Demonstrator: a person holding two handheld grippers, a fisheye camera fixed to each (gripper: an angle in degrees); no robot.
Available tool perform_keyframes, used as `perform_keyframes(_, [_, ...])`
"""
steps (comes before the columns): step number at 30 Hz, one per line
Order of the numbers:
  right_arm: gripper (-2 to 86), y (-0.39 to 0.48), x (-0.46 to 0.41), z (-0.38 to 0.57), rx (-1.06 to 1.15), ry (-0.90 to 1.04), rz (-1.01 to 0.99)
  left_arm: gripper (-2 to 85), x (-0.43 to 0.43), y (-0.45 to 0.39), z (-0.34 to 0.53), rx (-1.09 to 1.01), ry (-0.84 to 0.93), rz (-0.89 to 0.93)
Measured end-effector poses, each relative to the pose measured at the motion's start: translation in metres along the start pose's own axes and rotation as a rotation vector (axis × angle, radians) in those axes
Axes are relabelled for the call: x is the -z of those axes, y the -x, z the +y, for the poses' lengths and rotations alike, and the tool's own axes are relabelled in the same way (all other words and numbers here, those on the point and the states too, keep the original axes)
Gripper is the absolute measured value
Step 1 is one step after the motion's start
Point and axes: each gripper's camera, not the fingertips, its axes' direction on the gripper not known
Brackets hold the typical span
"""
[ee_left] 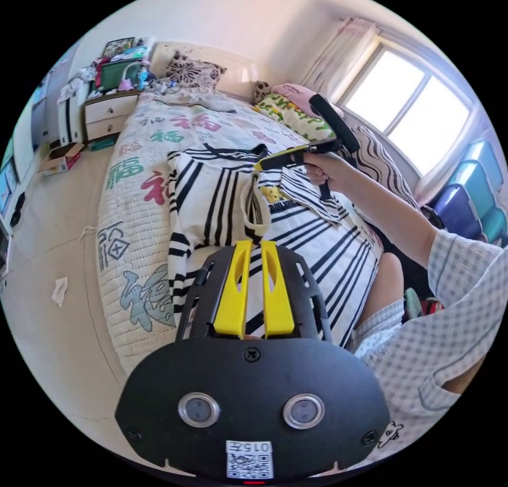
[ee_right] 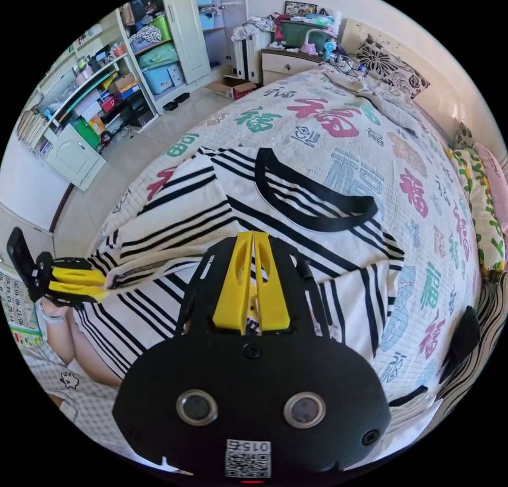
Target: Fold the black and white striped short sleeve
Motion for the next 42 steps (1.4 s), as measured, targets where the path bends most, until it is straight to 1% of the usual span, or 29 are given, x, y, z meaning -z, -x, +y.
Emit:
perform_keyframes(4, [2.9,-0.021,0.029,0.013,0.019,-0.053,-0.006,5.9,-0.001,-0.010,-0.007,-0.058,-0.009,0.047])
perform_keyframes(6, [3.9,-0.027,0.042,0.018,0.045,-0.075,-0.062,6.1,0.000,-0.016,-0.014,-0.064,-0.095,0.044])
perform_keyframes(8, [4.2,-0.027,0.044,0.020,0.082,-0.056,-0.098,6.1,-0.008,-0.021,-0.023,-0.064,-0.109,0.006])
perform_keyframes(10, [4.2,-0.027,0.041,0.023,0.111,-0.006,-0.088,6.0,-0.029,-0.029,-0.035,-0.086,-0.035,-0.027])
perform_keyframes(12, [3.6,-0.033,0.031,0.031,0.120,0.079,-0.052,6.0,-0.065,-0.041,-0.045,-0.119,0.117,-0.025])
perform_keyframes(13, [3.2,-0.036,0.030,0.034,0.118,0.095,-0.047,6.0,-0.074,-0.044,-0.047,-0.122,0.154,-0.039])
perform_keyframes(14, [2.5,-0.043,0.033,0.042,0.117,0.072,-0.061,5.9,-0.090,-0.048,-0.049,-0.121,0.218,-0.093])
perform_keyframes(16, [1.2,-0.058,0.044,0.052,0.081,0.046,-0.088,5.8,-0.101,-0.056,-0.051,-0.137,0.249,-0.143])
perform_keyframes(18, [2.2,-0.080,0.068,0.069,0.086,-0.029,-0.110,5.9,-0.098,-0.060,-0.053,-0.151,0.216,-0.131])
perform_keyframes(19, [2.6,-0.088,0.075,0.074,0.076,-0.049,-0.098,6.0,-0.095,-0.058,-0.053,-0.145,0.197,-0.116])
perform_keyframes(21, [3.9,-0.124,0.103,0.092,0.032,-0.122,-0.037,6.5,-0.077,-0.048,-0.050,-0.137,0.102,-0.055])
perform_keyframes(23, [4.8,-0.155,0.120,0.104,0.005,-0.157,-0.012,7.0,-0.058,-0.034,-0.045,-0.127,0.039,-0.081])
perform_keyframes(25, [6.4,-0.186,0.131,0.114,-0.020,-0.164,-0.026,7.8,-0.038,-0.013,-0.041,-0.076,-0.014,-0.137])
perform_keyframes(26, [7.4,-0.207,0.135,0.119,-0.049,-0.162,-0.036,8.3,-0.024,0.002,-0.039,-0.012,-0.061,-0.163])
perform_keyframes(27, [8.2,-0.225,0.137,0.122,-0.077,-0.161,-0.040,8.8,-0.012,0.015,-0.040,0.036,-0.137,-0.155])
perform_keyframes(29, [9.0,-0.248,0.139,0.125,-0.109,-0.170,-0.047,9.6,-0.001,0.024,-0.060,0.011,-0.201,-0.117])
perform_keyframes(31, [10.0,-0.264,0.139,0.124,-0.134,-0.175,-0.044,10.2,-0.002,0.030,-0.096,-0.008,-0.185,-0.130])
perform_keyframes(33, [11.2,-0.279,0.138,0.120,-0.148,-0.167,-0.010,10.5,-0.021,0.031,-0.148,-0.061,-0.159,-0.213])
perform_keyframes(34, [11.4,-0.282,0.138,0.119,-0.145,-0.158,-0.007,10.5,-0.030,0.032,-0.161,-0.078,-0.139,-0.230])
perform_keyframes(36, [12.3,-0.292,0.136,0.114,-0.129,-0.128,-0.034,11.1,-0.077,0.039,-0.207,-0.120,0.005,-0.256])
perform_keyframes(39, [12.9,-0.299,0.132,0.111,-0.080,-0.052,-0.063,11.4,-0.128,0.049,-0.242,-0.124,0.109,-0.282])
perform_keyframes(42, [12.7,-0.302,0.130,0.114,-0.031,0.016,-0.057,10.9,-0.168,0.058,-0.259,-0.108,0.190,-0.305])
